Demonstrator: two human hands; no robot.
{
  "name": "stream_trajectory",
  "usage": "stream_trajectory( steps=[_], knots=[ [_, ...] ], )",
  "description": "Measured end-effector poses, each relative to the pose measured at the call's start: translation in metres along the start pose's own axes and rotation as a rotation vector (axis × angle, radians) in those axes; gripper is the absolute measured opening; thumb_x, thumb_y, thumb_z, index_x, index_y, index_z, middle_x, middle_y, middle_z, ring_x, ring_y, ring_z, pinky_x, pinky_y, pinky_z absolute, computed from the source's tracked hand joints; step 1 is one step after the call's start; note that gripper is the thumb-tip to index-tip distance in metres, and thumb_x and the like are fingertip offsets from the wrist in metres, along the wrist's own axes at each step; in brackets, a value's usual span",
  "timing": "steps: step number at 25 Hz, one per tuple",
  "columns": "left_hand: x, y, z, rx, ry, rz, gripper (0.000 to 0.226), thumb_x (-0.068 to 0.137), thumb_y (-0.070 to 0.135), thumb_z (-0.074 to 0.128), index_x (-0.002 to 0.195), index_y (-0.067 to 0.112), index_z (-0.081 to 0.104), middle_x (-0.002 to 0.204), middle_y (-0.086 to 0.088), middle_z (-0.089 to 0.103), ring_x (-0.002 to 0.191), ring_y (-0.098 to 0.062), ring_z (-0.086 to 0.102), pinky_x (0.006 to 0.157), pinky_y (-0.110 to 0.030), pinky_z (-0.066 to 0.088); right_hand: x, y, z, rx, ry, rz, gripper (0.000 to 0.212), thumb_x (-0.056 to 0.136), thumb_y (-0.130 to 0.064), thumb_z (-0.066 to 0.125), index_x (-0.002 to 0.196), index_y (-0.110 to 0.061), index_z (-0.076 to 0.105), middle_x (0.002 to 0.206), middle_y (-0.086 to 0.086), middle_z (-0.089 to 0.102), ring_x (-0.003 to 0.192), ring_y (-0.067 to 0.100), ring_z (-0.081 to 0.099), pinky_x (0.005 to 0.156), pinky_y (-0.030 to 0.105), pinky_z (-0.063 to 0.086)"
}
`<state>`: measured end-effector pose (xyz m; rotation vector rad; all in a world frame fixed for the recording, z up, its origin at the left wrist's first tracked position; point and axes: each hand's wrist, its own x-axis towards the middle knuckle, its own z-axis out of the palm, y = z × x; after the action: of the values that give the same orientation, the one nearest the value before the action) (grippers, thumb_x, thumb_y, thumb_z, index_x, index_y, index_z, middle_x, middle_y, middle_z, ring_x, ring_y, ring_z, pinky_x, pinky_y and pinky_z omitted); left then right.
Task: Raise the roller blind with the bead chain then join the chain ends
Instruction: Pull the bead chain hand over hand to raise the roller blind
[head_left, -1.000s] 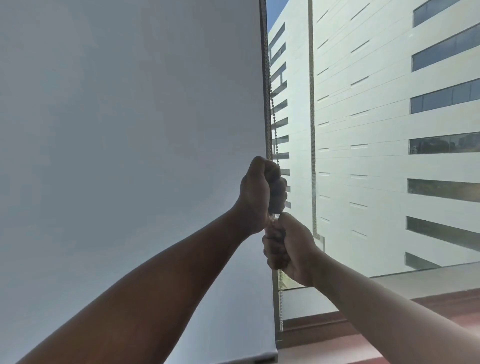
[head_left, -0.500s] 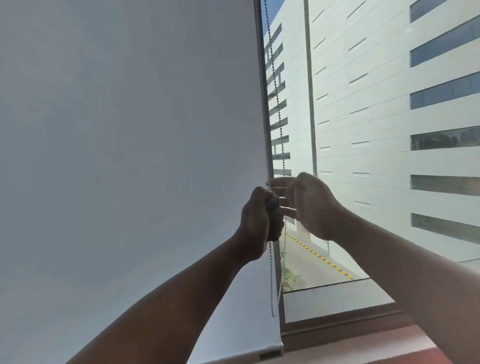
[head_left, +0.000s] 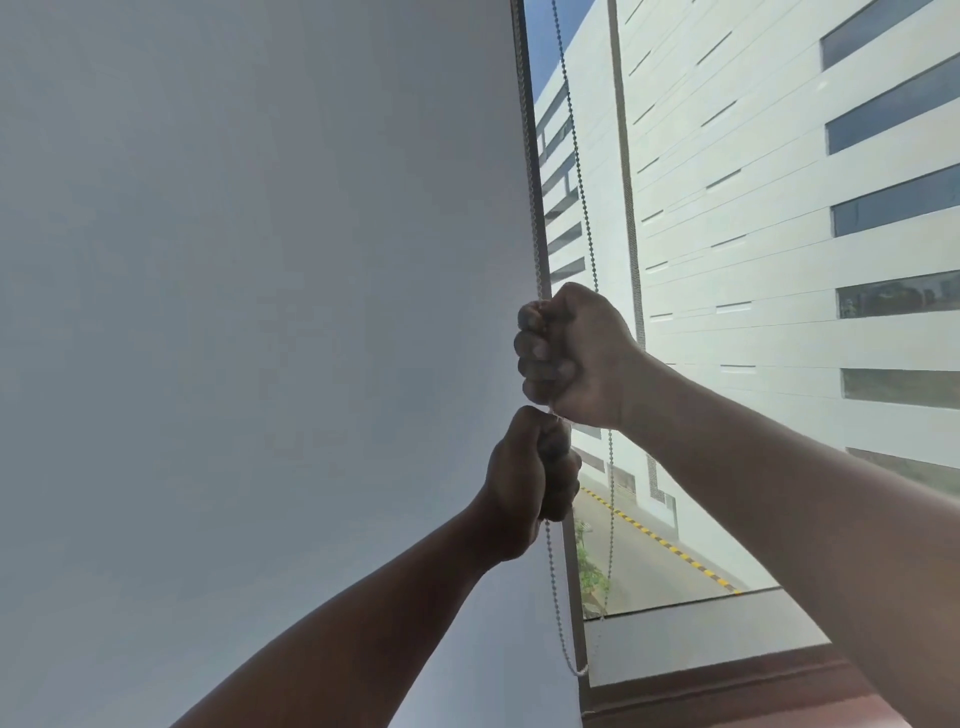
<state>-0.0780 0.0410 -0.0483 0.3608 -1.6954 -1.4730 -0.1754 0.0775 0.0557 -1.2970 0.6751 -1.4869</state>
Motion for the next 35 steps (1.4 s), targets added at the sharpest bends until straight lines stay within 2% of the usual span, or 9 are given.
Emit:
stream_trajectory(
  steps=[10, 13, 15, 17, 19, 28, 31, 33, 35],
  knots=[
    [-0.01, -0.045, -0.002, 0.08, -0.042, -0.135, 0.032, 0.088, 0.038, 0.039, 0.071, 0.021, 0.017, 0.064, -0.005, 0.014, 0.053, -0.019, 0.01, 0.049, -0.031, 0.011, -0.009, 0.042, -0.024, -0.159, 0.18, 0.095, 0.021, 0.077, -0.018, 0.033, 0.056, -0.021, 0.034, 0.045, 0.0, 0.025, 0.037, 0.016, 0.012, 0.043, 0.023, 0.012],
    [-0.014, -0.048, -0.014, 0.224, -0.141, -0.245, 0.031, 0.084, 0.043, 0.043, 0.067, 0.019, 0.033, 0.063, -0.007, 0.039, 0.054, -0.021, 0.034, 0.056, -0.034, 0.027, -0.014, 0.06, -0.034, -0.166, 0.215, 0.124, 0.021, 0.075, -0.018, 0.034, 0.055, -0.021, 0.034, 0.045, 0.001, 0.025, 0.038, 0.015, 0.013, 0.039, 0.022, 0.014],
    [-0.009, -0.031, -0.025, 0.423, -0.176, -0.261, 0.038, 0.084, 0.048, 0.046, 0.085, 0.014, 0.064, 0.09, -0.002, 0.074, 0.083, -0.019, 0.067, 0.082, -0.039, 0.045, -0.013, 0.061, -0.04, -0.148, 0.183, 0.114, 0.024, 0.078, -0.019, 0.035, 0.053, -0.02, 0.036, 0.044, 0.001, 0.026, 0.035, 0.015, 0.014, 0.034, 0.02, 0.017],
    [0.004, 0.003, -0.033, 0.512, -0.102, -0.212, 0.052, 0.083, 0.047, 0.05, 0.118, 0.014, 0.069, 0.122, 0.001, 0.076, 0.115, -0.017, 0.068, 0.106, -0.047, 0.044, -0.014, 0.057, -0.044, -0.149, 0.183, 0.108, 0.029, 0.08, -0.02, 0.036, 0.052, -0.02, 0.037, 0.042, 0.0, 0.027, 0.033, 0.014, 0.015, 0.033, 0.019, 0.019],
    [0.022, 0.047, -0.033, 0.387, 0.009, -0.097, 0.049, 0.089, 0.035, 0.047, 0.128, 0.01, 0.065, 0.129, -0.009, 0.073, 0.119, -0.024, 0.067, 0.111, -0.052, 0.045, -0.017, 0.053, -0.045, -0.161, 0.173, 0.113, 0.028, 0.08, -0.021, 0.037, 0.052, -0.021, 0.035, 0.042, 0.0, 0.027, 0.034, 0.014, 0.016, 0.038, 0.021, 0.018],
    [0.057, 0.123, 0.012, -0.06, -0.047, -0.029, 0.055, 0.104, 0.028, 0.022, 0.143, 0.008, 0.054, 0.13, -0.02, 0.072, 0.122, -0.04, 0.068, 0.109, -0.055, 0.047, -0.025, 0.057, -0.027, -0.158, 0.162, 0.089, 0.036, 0.09, -0.024, 0.035, 0.055, -0.019, 0.033, 0.044, 0.002, 0.029, 0.037, 0.016, 0.018, 0.051, 0.034, 0.009],
    [0.054, 0.12, 0.02, -0.069, -0.083, -0.012, 0.05, 0.1, 0.028, 0.027, 0.105, 0.004, 0.07, 0.09, -0.011, 0.077, 0.077, -0.027, 0.073, 0.07, -0.033, 0.051, -0.027, 0.055, -0.025, -0.17, 0.188, 0.067, 0.041, 0.094, -0.029, 0.036, 0.055, -0.019, 0.032, 0.044, 0.002, 0.028, 0.04, 0.016, 0.016, 0.054, 0.034, 0.007],
    [0.054, 0.118, 0.025, -0.127, -0.02, 0.01, 0.03, 0.09, 0.024, 0.033, 0.063, 0.017, 0.042, 0.053, 0.0, 0.038, 0.044, -0.017, 0.026, 0.047, -0.024, 0.019, -0.027, 0.054, -0.025, -0.189, 0.194, 0.051, 0.039, 0.092, -0.027, 0.037, 0.054, -0.02, 0.032, 0.045, 0.002, 0.027, 0.04, 0.016, 0.017, 0.053, 0.033, 0.007],
    [0.054, 0.117, 0.024, -0.155, 0.014, 0.062, 0.028, 0.086, 0.021, 0.031, 0.067, 0.024, 0.012, 0.056, 0.002, 0.01, 0.048, -0.017, 0.003, 0.048, -0.024, 0.004, -0.029, 0.054, -0.025, -0.213, 0.18, 0.039, 0.034, 0.088, -0.023, 0.037, 0.054, -0.02, 0.032, 0.045, 0.002, 0.027, 0.04, 0.016, 0.018, 0.052, 0.033, 0.008]
  ],
)
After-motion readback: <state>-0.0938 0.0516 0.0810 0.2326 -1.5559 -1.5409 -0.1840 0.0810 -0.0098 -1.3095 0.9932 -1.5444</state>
